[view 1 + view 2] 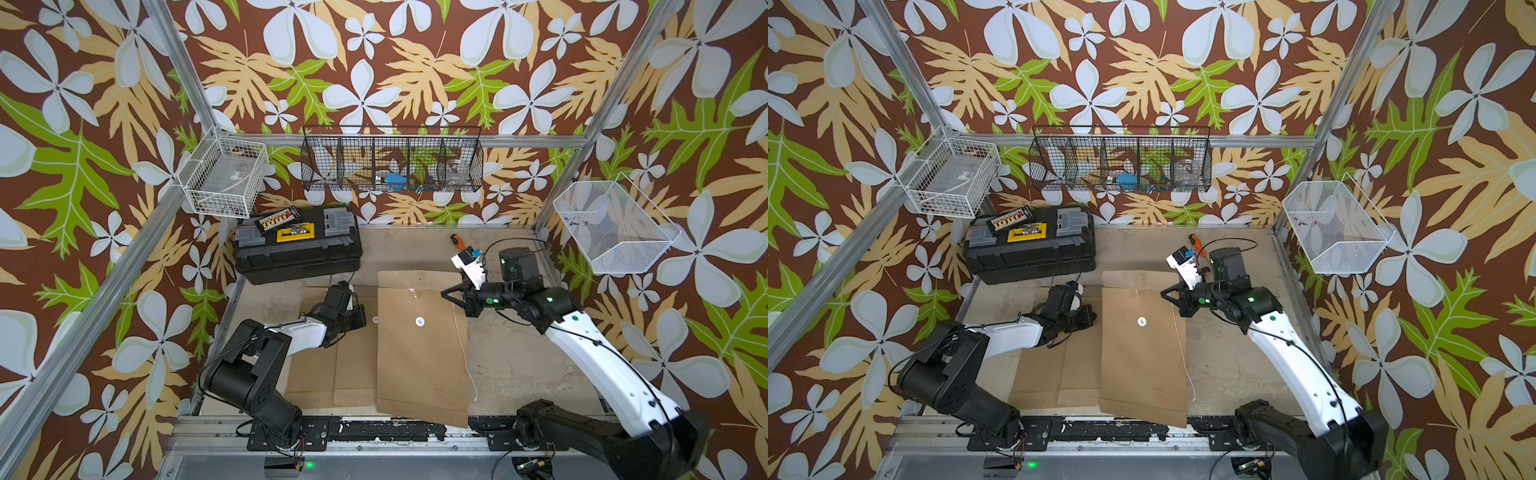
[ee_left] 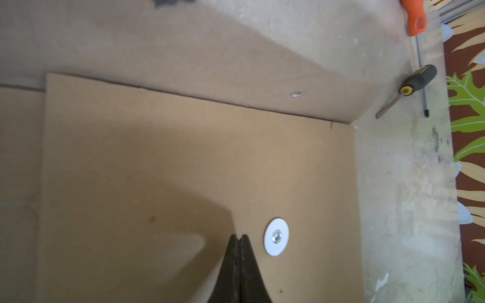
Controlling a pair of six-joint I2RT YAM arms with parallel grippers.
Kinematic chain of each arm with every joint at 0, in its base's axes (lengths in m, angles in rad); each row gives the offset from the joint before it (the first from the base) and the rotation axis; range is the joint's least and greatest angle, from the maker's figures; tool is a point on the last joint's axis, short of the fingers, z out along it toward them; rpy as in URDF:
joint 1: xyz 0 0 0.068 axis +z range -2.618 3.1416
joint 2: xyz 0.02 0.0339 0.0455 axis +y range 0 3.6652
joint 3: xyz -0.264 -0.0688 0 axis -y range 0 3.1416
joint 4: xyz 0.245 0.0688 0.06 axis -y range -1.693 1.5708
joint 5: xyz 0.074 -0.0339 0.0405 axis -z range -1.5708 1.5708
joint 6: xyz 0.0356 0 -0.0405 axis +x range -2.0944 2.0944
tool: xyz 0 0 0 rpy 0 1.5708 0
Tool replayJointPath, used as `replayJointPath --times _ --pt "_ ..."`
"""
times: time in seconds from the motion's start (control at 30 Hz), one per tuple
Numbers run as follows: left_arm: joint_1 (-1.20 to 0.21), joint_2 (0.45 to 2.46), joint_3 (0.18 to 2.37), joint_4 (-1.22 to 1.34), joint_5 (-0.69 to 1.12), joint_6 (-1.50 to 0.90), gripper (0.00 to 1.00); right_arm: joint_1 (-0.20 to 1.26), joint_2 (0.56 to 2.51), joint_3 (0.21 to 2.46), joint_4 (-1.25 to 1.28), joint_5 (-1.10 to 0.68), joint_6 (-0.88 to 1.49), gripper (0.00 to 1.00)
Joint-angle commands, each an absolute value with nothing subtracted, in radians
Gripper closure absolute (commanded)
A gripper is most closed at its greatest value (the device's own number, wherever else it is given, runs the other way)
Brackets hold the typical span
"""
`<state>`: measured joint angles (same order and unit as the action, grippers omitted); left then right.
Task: Open the file bag
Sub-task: Place the file bag at the file bag.
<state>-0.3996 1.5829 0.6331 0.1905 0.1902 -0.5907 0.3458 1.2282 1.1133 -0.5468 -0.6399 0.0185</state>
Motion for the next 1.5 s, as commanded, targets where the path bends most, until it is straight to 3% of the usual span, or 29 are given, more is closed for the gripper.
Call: replayJointPath --times 0.0,0.33,0.73,0.83,1.0,1.23,1.37,1.4,1.47 --pt "-0.397 1.595 0.64 0.206 0.169 -0.591 1.0 0.326 1.345 1.161 -0.577 -0.476 0.024 1.0" --pt "-0.397 1.643 0.664 0.192 0.163 -0.572 1.0 0.296 1.746 1.376 -0.693 -0.495 -0.044 1.0" --pt "-0.397 1.679 0.705 0.175 0.153 -0.565 1.0 0.276 1.93 1.435 -0.61 -0.5 -0.026 1.0" --pt "-0.397 1.69 0.722 0.17 0.166 -0.559 1.0 0.276 1.954 1.429 -0.594 -0.478 -0.016 0.9" --pt "-0.397 1.669 0.74 0.163 0.166 -0.557 1.0 0.275 1.963 1.416 -0.568 -0.429 -0.006 0.61" --pt "-0.397 1.642 0.774 0.131 0.176 -0.545 0.98 0.273 1.936 1.403 -0.554 -0.352 0.005 0.35" --pt "-0.397 1.603 0.779 0.13 0.19 -0.541 0.86 0.269 1.892 1.376 -0.535 -0.335 0.02 0.11" --pt "-0.397 1.591 0.782 0.124 0.191 -0.537 0.79 0.27 1.878 1.369 -0.53 -0.324 0.027 0.03" --pt "-0.397 1.565 0.79 0.114 0.186 -0.53 0.63 0.267 1.846 1.356 -0.518 -0.287 0.046 0.0"
